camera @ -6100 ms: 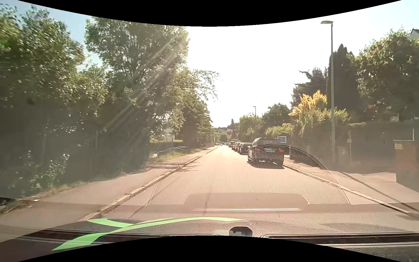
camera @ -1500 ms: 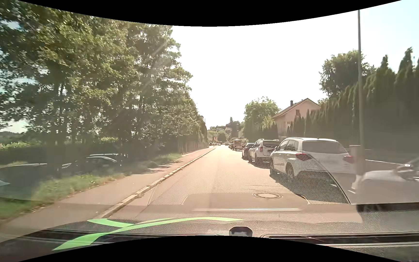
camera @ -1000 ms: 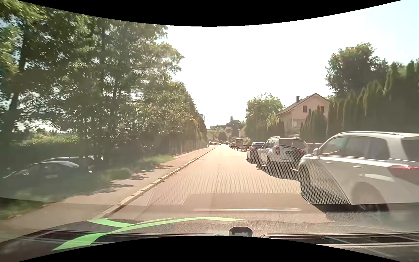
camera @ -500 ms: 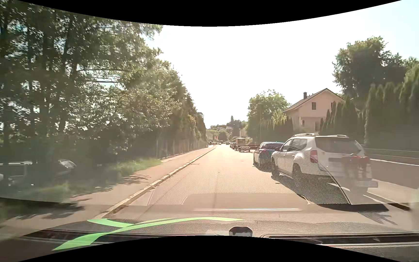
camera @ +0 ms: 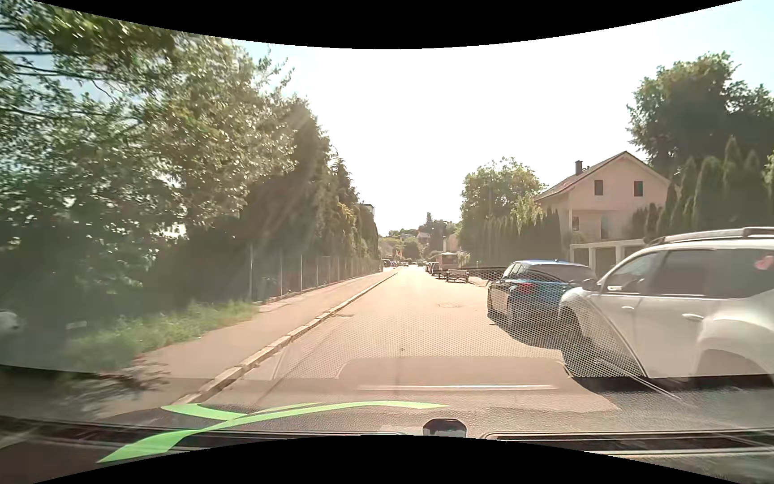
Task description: Follow the waypoints while adhering to traffic rules and regulations
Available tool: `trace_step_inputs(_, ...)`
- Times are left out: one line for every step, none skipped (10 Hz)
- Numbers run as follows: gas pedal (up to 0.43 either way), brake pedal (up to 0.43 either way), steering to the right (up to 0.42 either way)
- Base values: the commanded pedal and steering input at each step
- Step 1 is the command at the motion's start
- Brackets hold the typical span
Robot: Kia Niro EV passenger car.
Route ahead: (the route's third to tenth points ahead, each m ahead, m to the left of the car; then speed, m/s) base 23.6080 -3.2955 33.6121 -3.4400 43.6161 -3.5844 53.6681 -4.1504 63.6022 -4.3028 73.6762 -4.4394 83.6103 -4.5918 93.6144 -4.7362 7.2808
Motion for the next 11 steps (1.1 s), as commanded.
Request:
trace_step_inputs(0.067, 0.000, -0.001)
trace_step_inputs(0.067, 0.000, 0.000)
trace_step_inputs(0.067, 0.000, -0.001)
trace_step_inputs(0.067, 0.000, 0.000)
trace_step_inputs(0.079, 0.000, 0.000)
trace_step_inputs(0.079, 0.000, 0.000)
trace_step_inputs(0.087, 0.000, 0.000)
trace_step_inputs(0.098, 0.000, 0.001)
trace_step_inputs(0.098, 0.000, 0.000)
trace_step_inputs(0.098, 0.000, 0.000)
trace_step_inputs(0.098, 0.000, 0.000)
